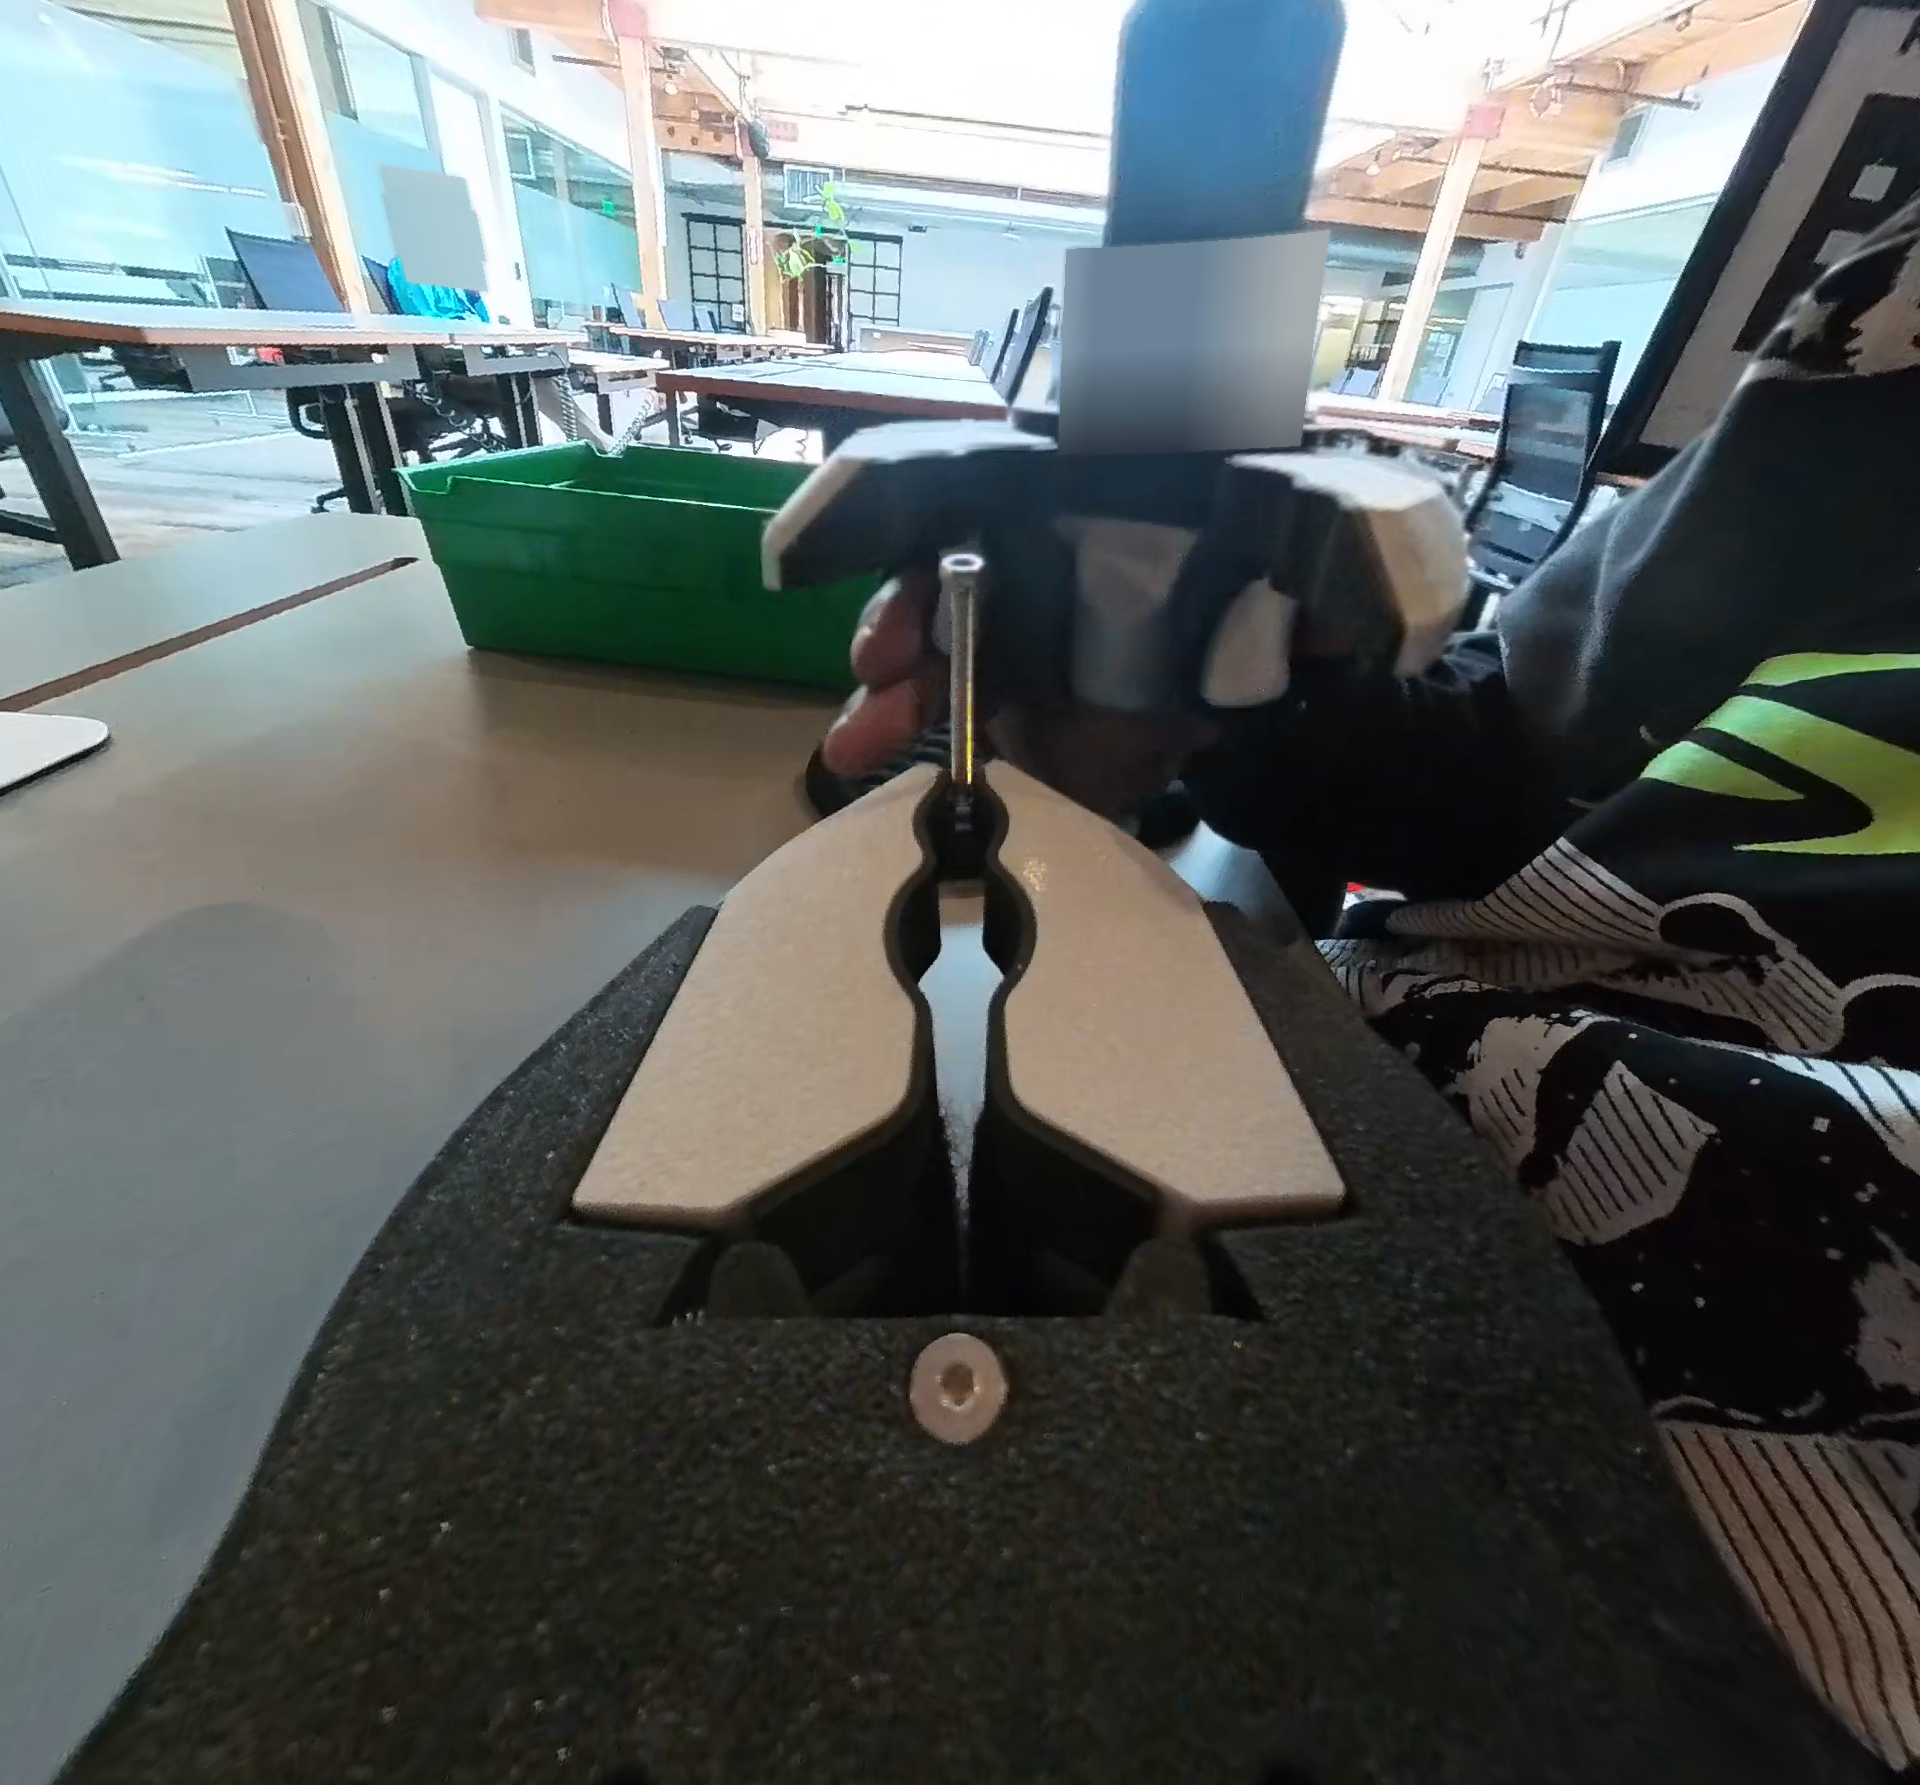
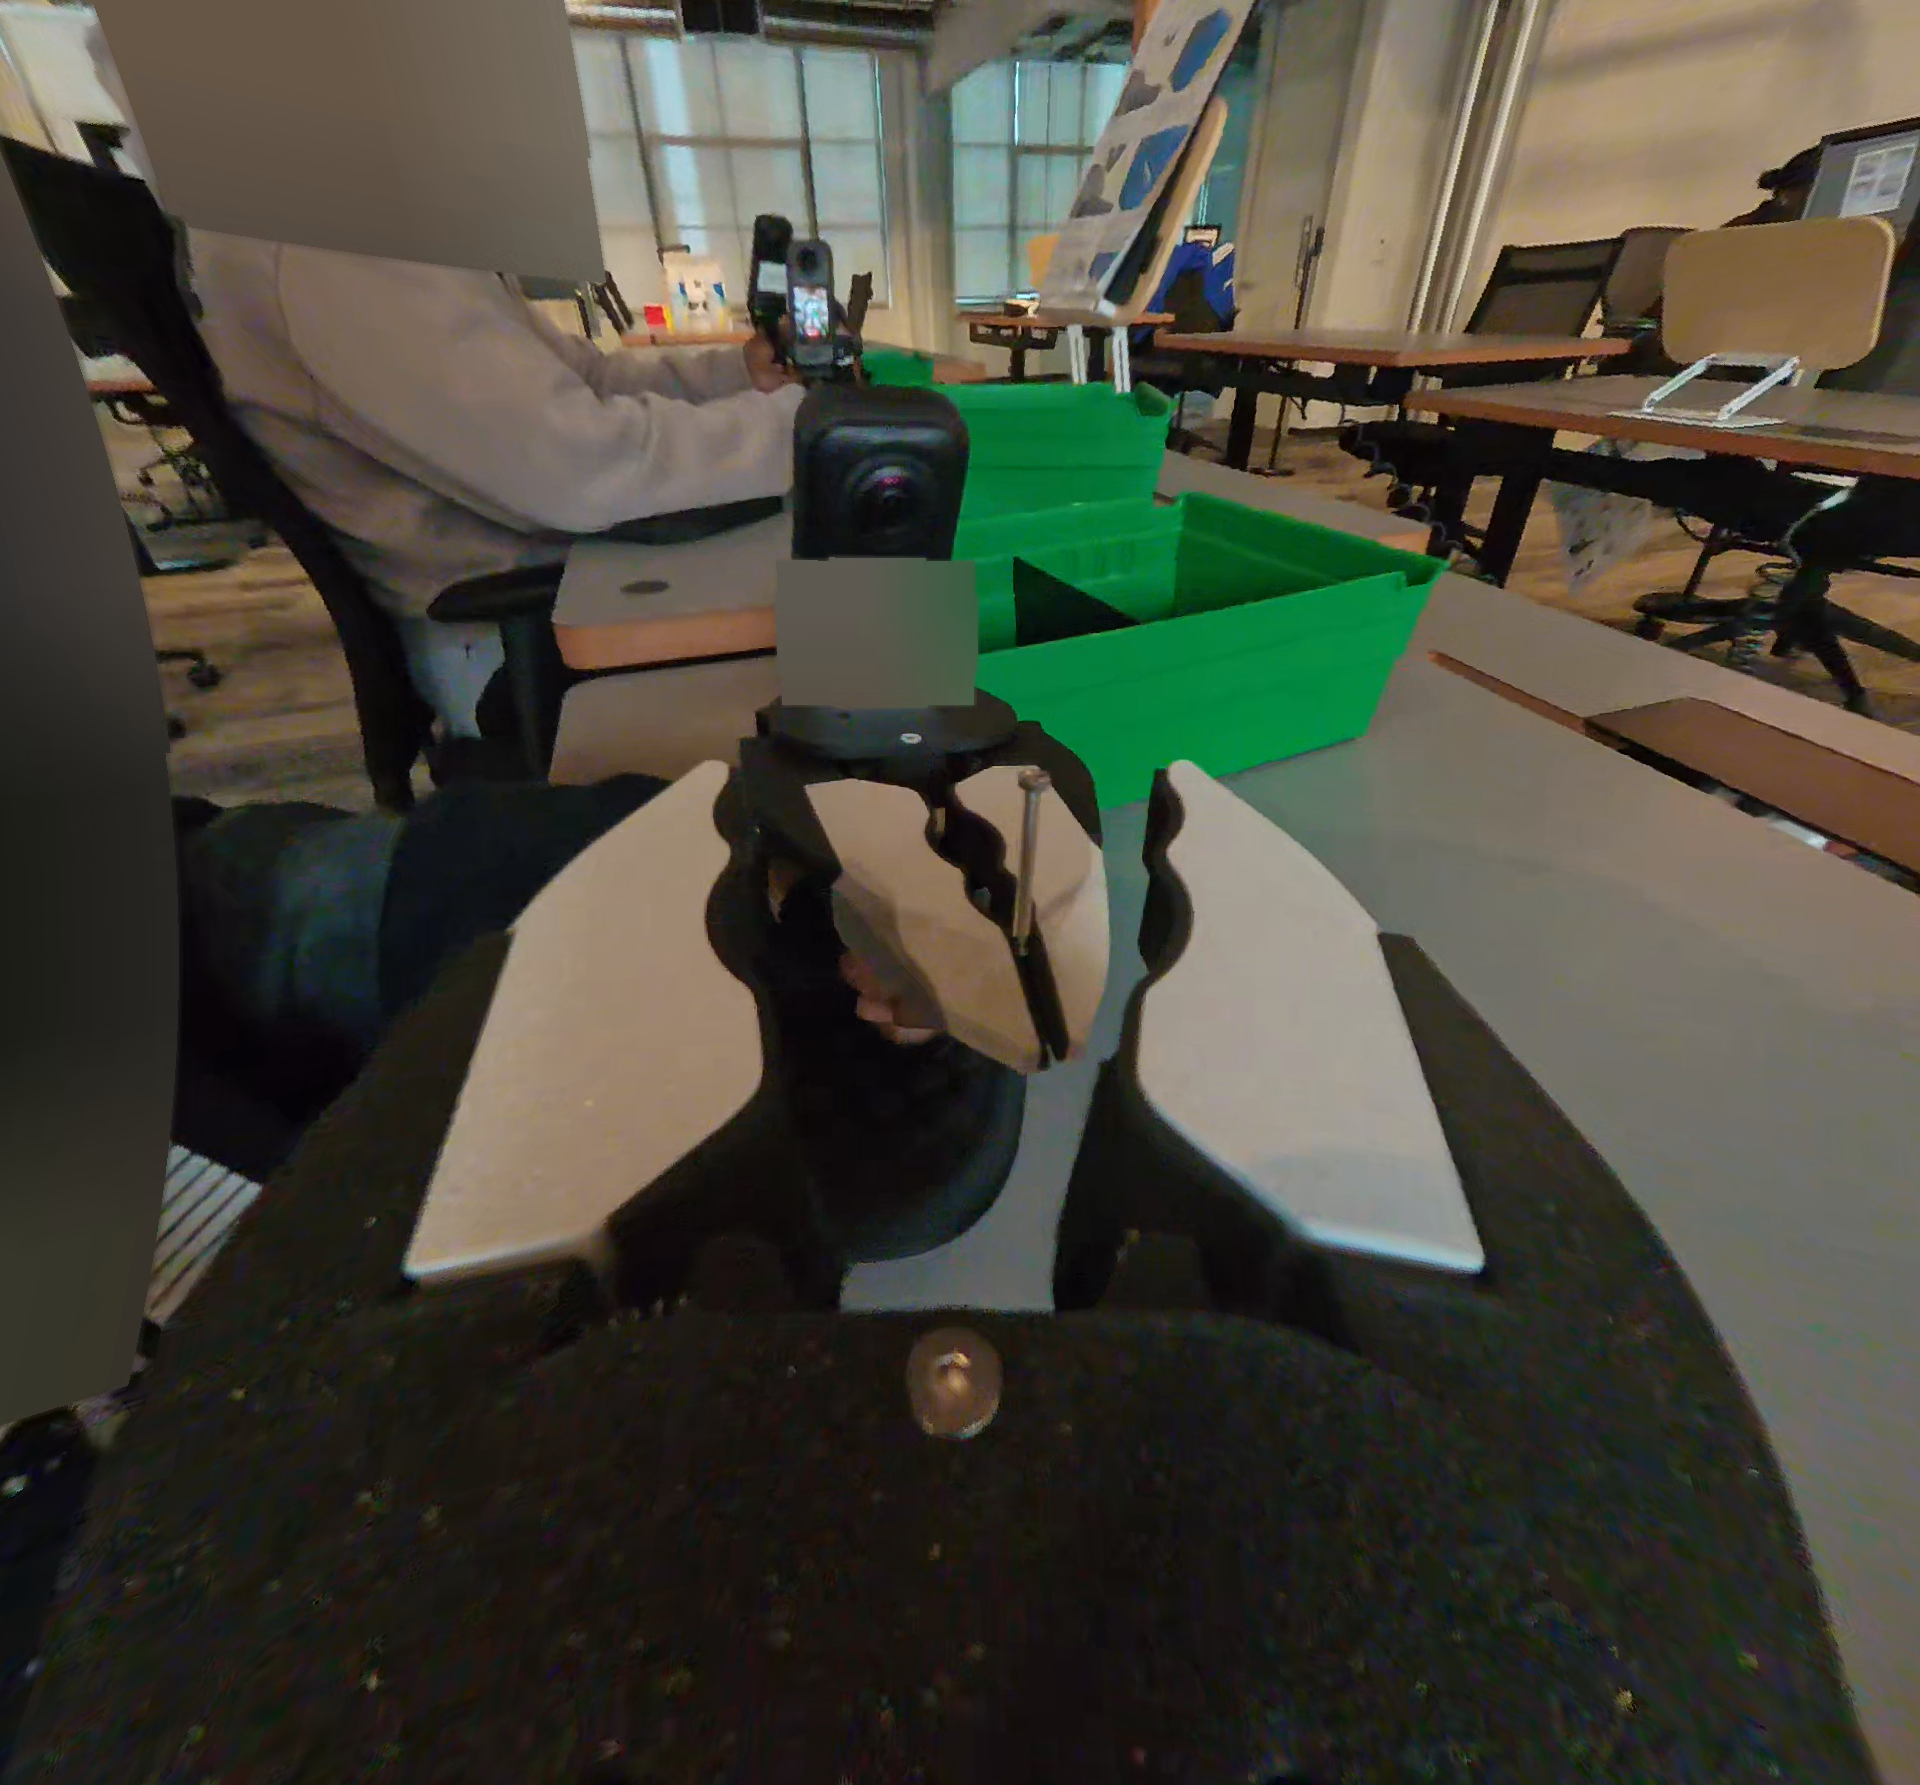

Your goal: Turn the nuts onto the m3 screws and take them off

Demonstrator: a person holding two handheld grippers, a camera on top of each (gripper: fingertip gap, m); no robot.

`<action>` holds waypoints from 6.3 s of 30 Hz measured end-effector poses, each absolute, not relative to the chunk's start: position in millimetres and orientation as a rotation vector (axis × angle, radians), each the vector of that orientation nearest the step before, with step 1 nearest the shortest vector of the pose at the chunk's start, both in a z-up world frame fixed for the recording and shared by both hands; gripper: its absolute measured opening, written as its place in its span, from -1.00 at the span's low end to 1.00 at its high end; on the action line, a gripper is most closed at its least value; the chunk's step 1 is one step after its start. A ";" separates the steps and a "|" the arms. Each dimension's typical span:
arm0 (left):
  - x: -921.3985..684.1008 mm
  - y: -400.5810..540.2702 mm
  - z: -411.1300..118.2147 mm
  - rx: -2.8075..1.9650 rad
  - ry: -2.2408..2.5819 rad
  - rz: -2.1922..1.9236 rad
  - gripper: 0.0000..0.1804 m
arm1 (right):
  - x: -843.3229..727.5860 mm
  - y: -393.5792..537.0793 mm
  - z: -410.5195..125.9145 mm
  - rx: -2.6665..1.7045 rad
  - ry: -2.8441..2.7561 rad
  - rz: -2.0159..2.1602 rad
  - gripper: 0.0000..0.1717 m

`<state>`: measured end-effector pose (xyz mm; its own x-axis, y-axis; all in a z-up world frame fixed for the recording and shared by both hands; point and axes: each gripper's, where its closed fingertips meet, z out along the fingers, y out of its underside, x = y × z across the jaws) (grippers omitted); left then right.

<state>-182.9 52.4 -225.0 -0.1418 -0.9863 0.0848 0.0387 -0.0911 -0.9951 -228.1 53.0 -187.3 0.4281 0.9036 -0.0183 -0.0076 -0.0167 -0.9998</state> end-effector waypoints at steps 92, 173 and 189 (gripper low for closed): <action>-178.6 56.3 -232.0 -1.236 1.251 -1.383 -0.99 | -229.8 45.7 -197.0 -1.420 -0.906 0.790 -0.29; -176.6 57.1 -235.0 -1.261 1.263 -1.371 -0.98 | -228.2 62.2 -200.5 -1.416 -0.891 0.738 -0.33; -177.1 58.6 -234.6 -1.267 1.250 -1.372 -0.98 | -209.0 42.8 -199.6 -1.406 -0.899 0.705 -0.63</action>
<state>-177.1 58.6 -234.6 -0.1093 -0.9860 0.1259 -0.0343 -0.1228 -0.9918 -209.0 42.8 -199.6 0.5072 0.8551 0.1079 0.0993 0.0664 -0.9928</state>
